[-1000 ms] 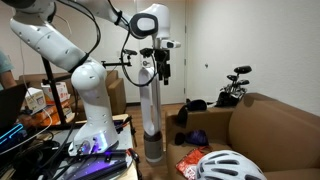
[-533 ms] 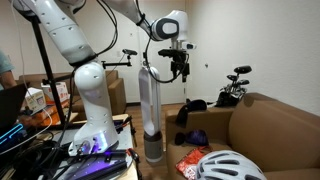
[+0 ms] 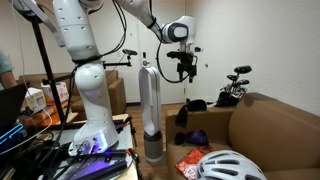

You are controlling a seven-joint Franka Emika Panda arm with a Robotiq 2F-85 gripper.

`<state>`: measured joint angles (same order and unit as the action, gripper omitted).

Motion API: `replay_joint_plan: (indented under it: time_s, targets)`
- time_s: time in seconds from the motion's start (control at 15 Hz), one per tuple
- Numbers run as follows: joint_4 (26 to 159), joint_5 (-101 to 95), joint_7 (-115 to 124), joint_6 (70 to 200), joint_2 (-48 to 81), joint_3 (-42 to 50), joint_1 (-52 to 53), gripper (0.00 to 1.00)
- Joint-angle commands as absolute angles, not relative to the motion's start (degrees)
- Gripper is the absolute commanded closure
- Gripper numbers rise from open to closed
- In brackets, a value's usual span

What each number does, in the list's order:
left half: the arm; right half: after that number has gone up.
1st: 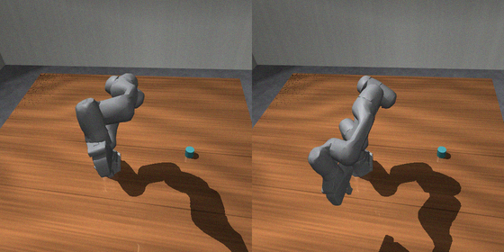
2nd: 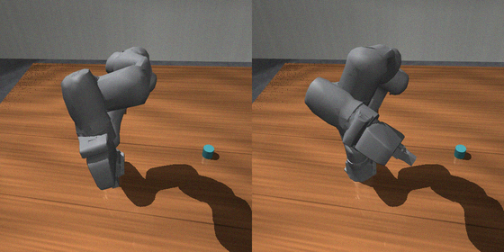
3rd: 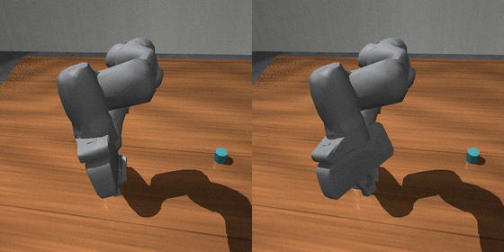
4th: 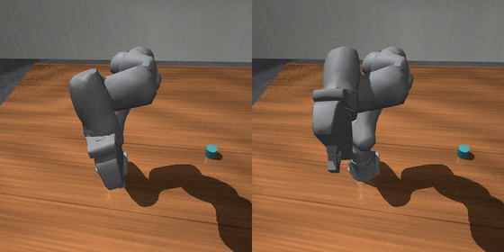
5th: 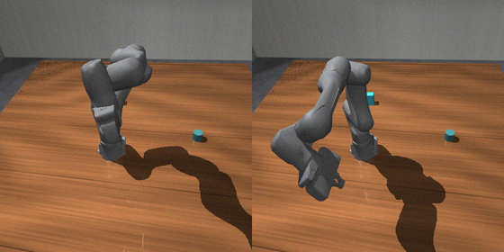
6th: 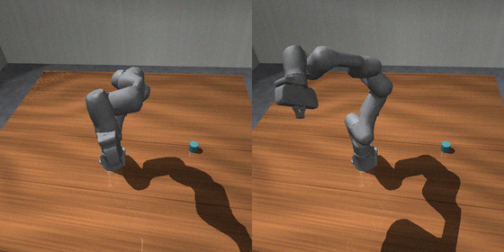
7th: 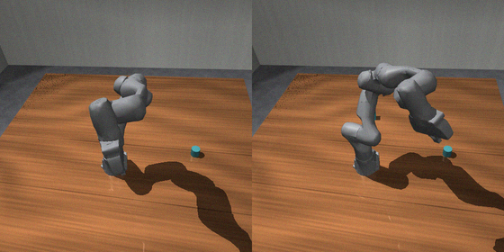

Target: Pick up the black object from the chair rest and put it on the sitting base of the couch.

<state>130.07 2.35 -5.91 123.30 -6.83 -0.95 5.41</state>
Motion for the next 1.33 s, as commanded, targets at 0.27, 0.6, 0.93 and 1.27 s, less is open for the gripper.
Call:
replay_joint_plan:
  time_s: [0.27, 0.6, 0.93, 1.27]
  targets:
    - [121.09, 5.3, -10.71, 132.26, 7.43, -4.23, 6.96, 0.0]
    - [107.66, 9.93, -9.22, 133.93, 23.31, -8.03, 6.7, 0.0]
    - [94.21, 11.56, -6.31, 131.04, 37.23, -10.16, 6.93, 0.0]
    - [98.85, 9.31, -6.5, 133.78, 34.27, -9.42, 7.23, 0.0]
